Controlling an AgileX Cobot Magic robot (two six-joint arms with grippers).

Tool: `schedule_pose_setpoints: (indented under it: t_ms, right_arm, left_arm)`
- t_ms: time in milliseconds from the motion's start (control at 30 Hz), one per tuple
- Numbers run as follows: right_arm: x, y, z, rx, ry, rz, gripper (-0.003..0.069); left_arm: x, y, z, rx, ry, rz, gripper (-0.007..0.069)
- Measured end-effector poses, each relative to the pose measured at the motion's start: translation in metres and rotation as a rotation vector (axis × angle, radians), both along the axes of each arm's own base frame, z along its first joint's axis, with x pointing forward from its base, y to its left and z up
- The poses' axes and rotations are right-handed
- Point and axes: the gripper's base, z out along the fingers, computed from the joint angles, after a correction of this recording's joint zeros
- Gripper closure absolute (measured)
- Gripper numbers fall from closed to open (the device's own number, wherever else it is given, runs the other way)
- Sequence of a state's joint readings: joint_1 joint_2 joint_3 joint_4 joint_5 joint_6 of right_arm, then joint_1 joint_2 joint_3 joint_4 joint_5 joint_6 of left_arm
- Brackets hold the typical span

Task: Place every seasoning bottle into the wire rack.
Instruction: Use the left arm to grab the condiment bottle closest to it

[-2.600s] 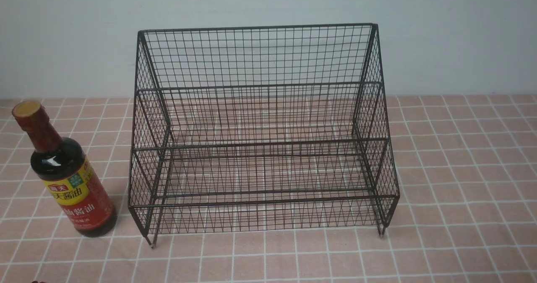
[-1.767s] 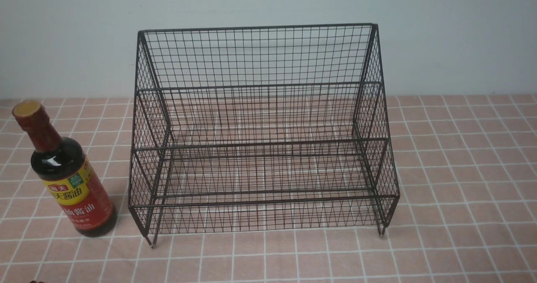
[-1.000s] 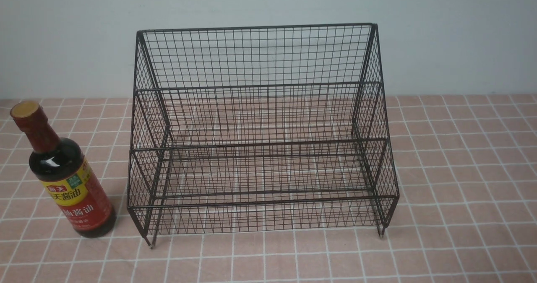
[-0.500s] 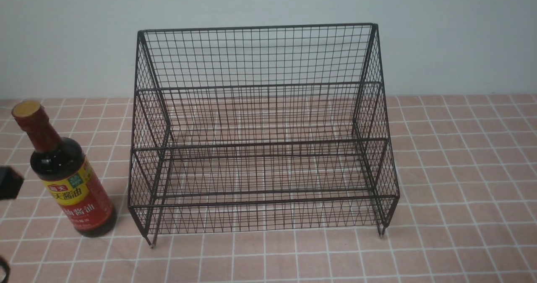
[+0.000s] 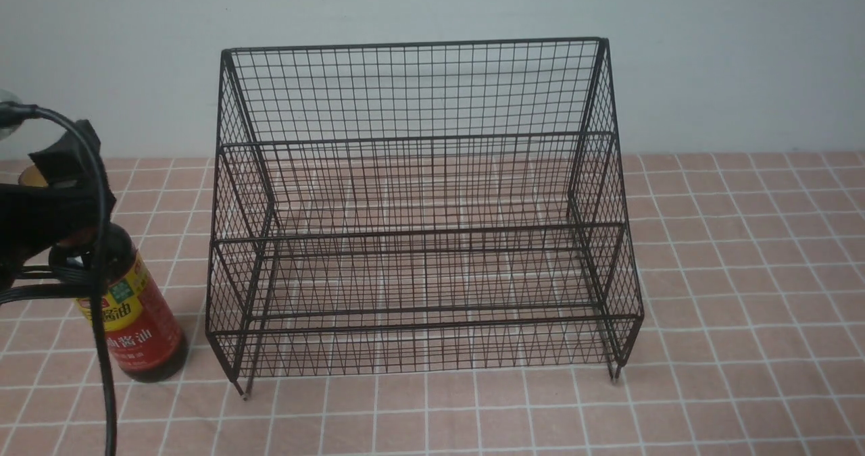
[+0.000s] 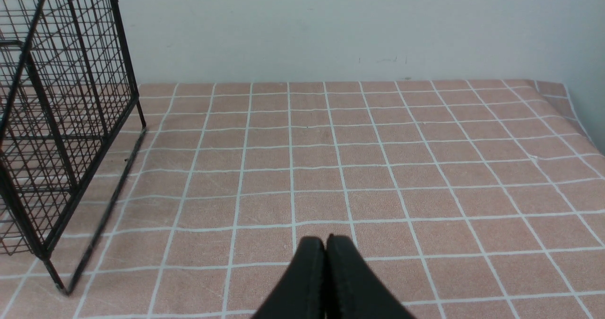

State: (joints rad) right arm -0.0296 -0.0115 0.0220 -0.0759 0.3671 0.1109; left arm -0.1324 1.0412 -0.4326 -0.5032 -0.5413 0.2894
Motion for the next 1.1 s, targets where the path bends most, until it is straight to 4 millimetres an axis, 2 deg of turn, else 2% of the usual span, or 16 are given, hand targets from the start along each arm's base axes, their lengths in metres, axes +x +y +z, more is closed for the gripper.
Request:
schedule_pose_setpoints:
  t_ms: [333,567,600,700,767,933,1100]
  right_arm:
    - [0.0,0.0,0.0,0.0,0.0,0.0,0.0673]
    - [0.0,0.0,0.0,0.0,0.0,0.0,0.0673]
    - [0.0,0.0,0.0,0.0,0.0,0.0,0.0673]
    - [0.0,0.0,0.0,0.0,0.0,0.0,0.0673]
    - [0.0,0.0,0.0,0.0,0.0,0.0,0.0673]
    - [0.0,0.0,0.0,0.0,0.0,0.0,0.0673]
    - [0.0,0.0,0.0,0.0,0.0,0.0,0.0673]
  left_arm:
    - [0.019,0.0,-0.025,0.089,0.105,0.026,-0.0026]
    - [0.028,0.0,-0.04,0.104,0.151,0.037,0.0047]
    - [0.028,0.0,-0.04,0.103,0.152,0.04,0.0073]
    - [0.029,0.001,-0.039,0.103,0.133,0.051,0.029]
    - [0.029,0.002,-0.039,0.093,0.13,0.056,0.0372]
    - [0.029,0.002,-0.038,0.094,0.127,0.059,0.0365]
    - [0.022,0.0,-0.029,0.085,0.129,0.027,0.0365]
